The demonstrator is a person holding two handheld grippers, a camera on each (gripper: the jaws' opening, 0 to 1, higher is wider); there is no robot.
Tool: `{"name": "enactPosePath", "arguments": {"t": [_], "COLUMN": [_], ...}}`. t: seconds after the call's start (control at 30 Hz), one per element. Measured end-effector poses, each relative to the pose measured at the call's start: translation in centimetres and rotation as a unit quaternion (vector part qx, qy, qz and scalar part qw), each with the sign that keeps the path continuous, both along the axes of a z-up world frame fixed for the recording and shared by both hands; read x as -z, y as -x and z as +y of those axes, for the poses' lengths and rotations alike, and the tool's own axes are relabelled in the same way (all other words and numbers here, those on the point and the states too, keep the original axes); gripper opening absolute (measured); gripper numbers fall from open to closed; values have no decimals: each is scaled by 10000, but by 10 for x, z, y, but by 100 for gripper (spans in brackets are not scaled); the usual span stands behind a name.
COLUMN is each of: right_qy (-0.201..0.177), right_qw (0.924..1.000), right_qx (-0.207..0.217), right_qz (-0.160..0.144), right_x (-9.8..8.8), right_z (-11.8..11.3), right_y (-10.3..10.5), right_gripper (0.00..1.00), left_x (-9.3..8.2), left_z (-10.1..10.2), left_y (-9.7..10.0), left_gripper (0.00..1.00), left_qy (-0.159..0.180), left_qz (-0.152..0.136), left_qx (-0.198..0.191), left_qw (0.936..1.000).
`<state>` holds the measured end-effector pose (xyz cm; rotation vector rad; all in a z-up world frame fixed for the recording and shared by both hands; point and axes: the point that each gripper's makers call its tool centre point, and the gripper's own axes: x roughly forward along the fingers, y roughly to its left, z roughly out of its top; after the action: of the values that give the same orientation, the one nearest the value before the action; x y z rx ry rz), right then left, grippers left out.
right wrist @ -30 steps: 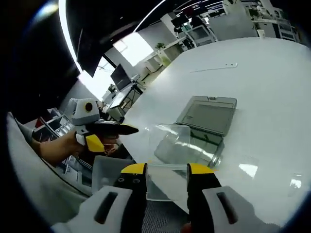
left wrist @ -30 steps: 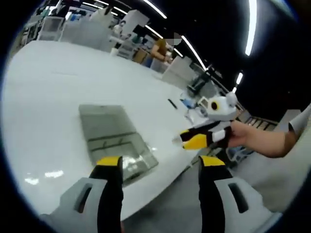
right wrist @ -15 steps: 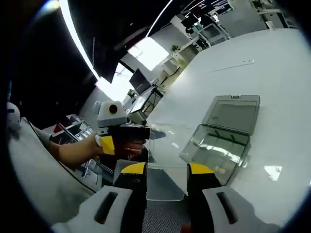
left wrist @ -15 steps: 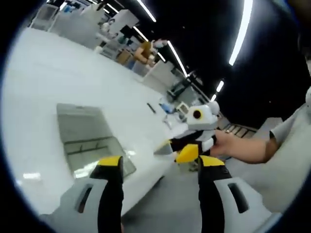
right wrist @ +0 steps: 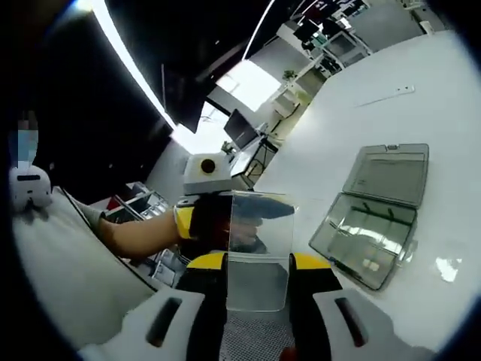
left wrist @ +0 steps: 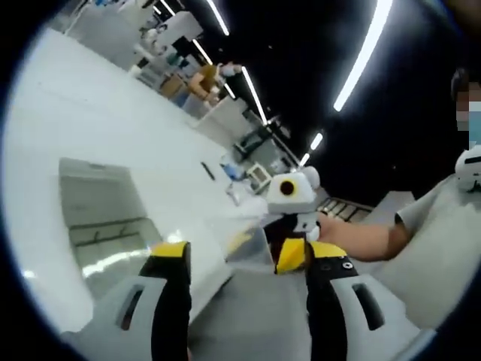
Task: Insert the divider into the dual guide fixture by aligning both edges with the guide slots and pushing it downward to the bottom, including one-sided entry, uneven engagement, binding, and posture correction.
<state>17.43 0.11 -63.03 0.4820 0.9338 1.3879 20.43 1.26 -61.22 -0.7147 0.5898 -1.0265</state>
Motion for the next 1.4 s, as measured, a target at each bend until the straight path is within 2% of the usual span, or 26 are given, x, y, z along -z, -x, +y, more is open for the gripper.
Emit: {"name": "enactPosePath", "arguments": {"t": [0.2,0.53,0.77,1.23,1.4], "right_qy": [-198,-561,-641,-701,-721], "right_qw": [9996,9975,9966,9961,9958], "right_qx": [-132,-193,-272,-302,-337], "right_qz": [153,389,432,447,460], "right_x": [-6,-18,-19,-18,-17], "right_z": [2,6,5,5,5], "right_y": [6,10,14,16,18], "right_gripper": [27,27,27,27,27], "left_x": [-7,-9,-12,-12,-11], "left_z": [1,-6,-6,-15,-15], "left_y": [-1,2,1,12,14], "left_gripper": [57,55,49,35,35], "left_qy": [387,513,596,621,652], "left_qz": [27,46,26,69,121], "left_qx": [4,132,139,418,419], "left_qw": [9992,9986,9981,9972,9969]}}
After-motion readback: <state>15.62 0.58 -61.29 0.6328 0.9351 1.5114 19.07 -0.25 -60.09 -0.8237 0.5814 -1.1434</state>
